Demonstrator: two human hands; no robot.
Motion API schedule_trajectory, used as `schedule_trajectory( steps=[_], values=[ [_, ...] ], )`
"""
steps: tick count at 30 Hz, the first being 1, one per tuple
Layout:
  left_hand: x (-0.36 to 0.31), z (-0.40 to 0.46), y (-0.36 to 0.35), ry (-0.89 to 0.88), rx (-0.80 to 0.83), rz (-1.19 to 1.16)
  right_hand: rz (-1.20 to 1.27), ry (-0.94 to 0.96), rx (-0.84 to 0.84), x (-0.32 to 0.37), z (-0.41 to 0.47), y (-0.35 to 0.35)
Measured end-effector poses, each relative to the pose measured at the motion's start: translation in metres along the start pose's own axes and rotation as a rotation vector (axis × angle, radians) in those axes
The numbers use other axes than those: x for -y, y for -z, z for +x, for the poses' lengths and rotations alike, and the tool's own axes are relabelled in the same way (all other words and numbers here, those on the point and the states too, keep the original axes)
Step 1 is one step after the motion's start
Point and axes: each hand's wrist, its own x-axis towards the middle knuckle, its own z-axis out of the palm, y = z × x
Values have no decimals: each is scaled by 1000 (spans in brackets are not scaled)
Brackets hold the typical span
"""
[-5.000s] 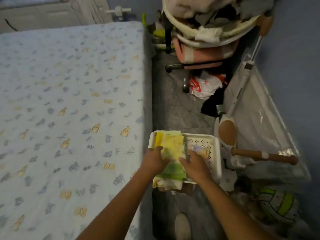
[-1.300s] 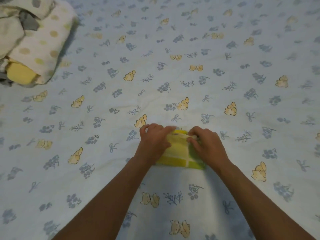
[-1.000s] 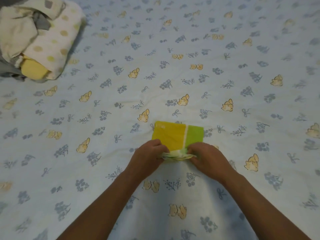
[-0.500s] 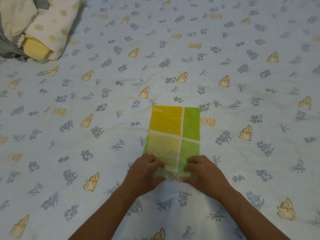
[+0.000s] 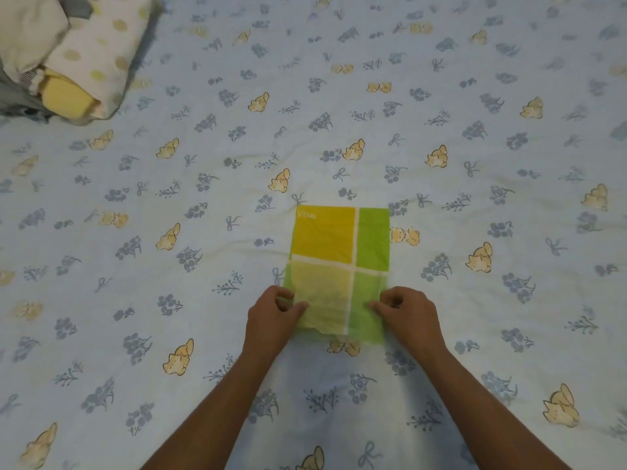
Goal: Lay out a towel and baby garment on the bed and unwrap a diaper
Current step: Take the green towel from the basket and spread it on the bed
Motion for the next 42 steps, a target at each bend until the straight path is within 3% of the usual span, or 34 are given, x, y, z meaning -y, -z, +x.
schedule_trajectory(
  steps=[3, 7, 11, 15, 17, 20, 27, 30, 34, 38, 42],
  values=[
    [-5, 5, 2, 41, 28, 76, 37, -47, 139, 4, 4, 2],
    [-21, 13, 17, 22, 55, 34, 221, -63, 145, 16, 12, 21],
    [-58, 36, 38, -41, 122, 49, 684, -146, 264, 42, 34, 47],
    [-106, 73, 52, 67, 271, -284, 970, -243, 254, 71, 71, 61],
    [-125, 95, 50, 97, 262, -430, 973, -250, 231, 85, 94, 62],
    [-149, 133, 38, 66, 149, -461, 902, -245, 170, 103, 130, 61],
    [-177, 196, 7, -241, -31, -299, 491, 32, -117, 116, 198, 46],
    [-170, 206, -4, -387, -62, -215, 382, 107, -158, 110, 213, 39],
    [-163, 217, -12, -413, -130, -185, 237, 198, -167, 103, 224, 31],
    [-161, 236, -16, -388, -103, -278, 286, 229, -123, 106, 232, 31],
    [-160, 255, -15, -302, -32, -133, 577, 98, 40, 106, 242, 39]
  ],
)
